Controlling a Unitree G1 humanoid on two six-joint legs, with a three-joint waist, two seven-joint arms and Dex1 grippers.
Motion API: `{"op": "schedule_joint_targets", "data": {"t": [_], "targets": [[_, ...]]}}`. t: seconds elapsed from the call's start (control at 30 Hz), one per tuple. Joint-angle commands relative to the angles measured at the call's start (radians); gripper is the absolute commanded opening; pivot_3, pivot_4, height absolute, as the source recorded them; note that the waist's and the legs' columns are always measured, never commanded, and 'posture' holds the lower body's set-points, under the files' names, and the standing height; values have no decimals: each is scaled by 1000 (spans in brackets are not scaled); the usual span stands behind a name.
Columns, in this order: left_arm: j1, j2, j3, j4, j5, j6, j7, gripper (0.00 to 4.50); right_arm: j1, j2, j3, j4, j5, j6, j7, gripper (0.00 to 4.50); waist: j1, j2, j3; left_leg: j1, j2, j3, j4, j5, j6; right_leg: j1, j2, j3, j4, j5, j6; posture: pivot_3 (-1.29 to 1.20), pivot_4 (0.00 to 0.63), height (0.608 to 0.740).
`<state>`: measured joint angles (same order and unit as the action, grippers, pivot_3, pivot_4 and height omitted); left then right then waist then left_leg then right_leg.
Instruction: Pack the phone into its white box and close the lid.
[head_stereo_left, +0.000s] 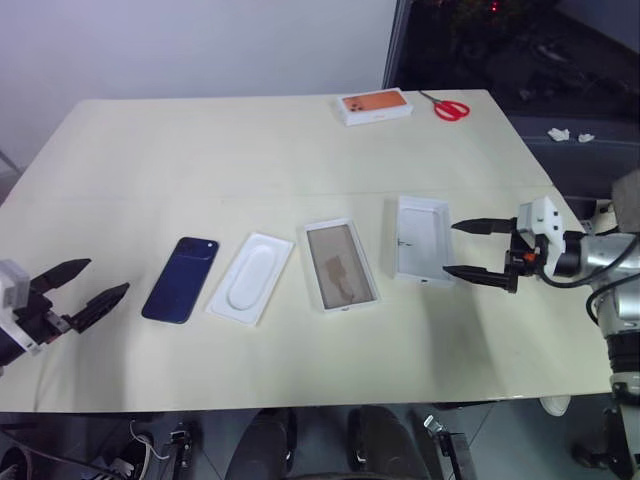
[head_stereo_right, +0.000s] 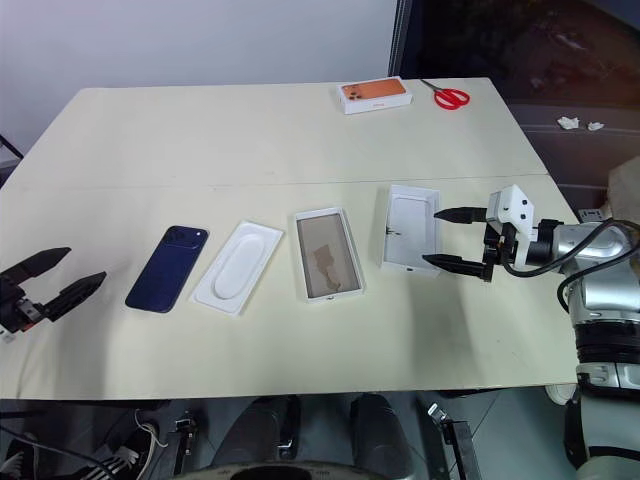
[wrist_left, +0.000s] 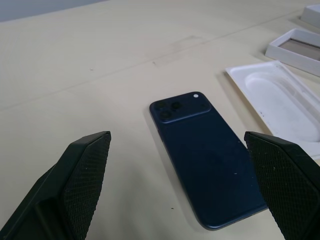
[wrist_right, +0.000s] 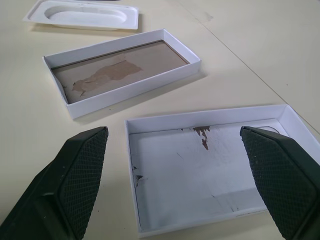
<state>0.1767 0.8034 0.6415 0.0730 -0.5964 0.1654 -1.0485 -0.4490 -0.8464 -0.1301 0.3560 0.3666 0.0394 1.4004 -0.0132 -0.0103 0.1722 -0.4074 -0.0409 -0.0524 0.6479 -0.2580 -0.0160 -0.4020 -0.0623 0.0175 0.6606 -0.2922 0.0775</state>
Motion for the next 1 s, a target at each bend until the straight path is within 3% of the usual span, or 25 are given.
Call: {"op": "schedule_joint_targets", "data": {"t": [0.03, 1.0], "targets": [[-5, 18, 30, 2, 10, -30, -9, 4500, -8, -9, -16, -10, 10, -6, 2, 4423, 0, 0, 0, 0, 0, 0, 0, 0, 0, 0, 0, 0, 0, 0, 0, 0, 150, 740], [-54, 9, -3, 59, 22, -37, -19, 4500, -13, -15, -15, 32, -6, -40, 16, 4423, 0, 0, 0, 0, 0, 0, 0, 0, 0, 0, 0, 0, 0, 0, 0, 0, 150, 740]]}}
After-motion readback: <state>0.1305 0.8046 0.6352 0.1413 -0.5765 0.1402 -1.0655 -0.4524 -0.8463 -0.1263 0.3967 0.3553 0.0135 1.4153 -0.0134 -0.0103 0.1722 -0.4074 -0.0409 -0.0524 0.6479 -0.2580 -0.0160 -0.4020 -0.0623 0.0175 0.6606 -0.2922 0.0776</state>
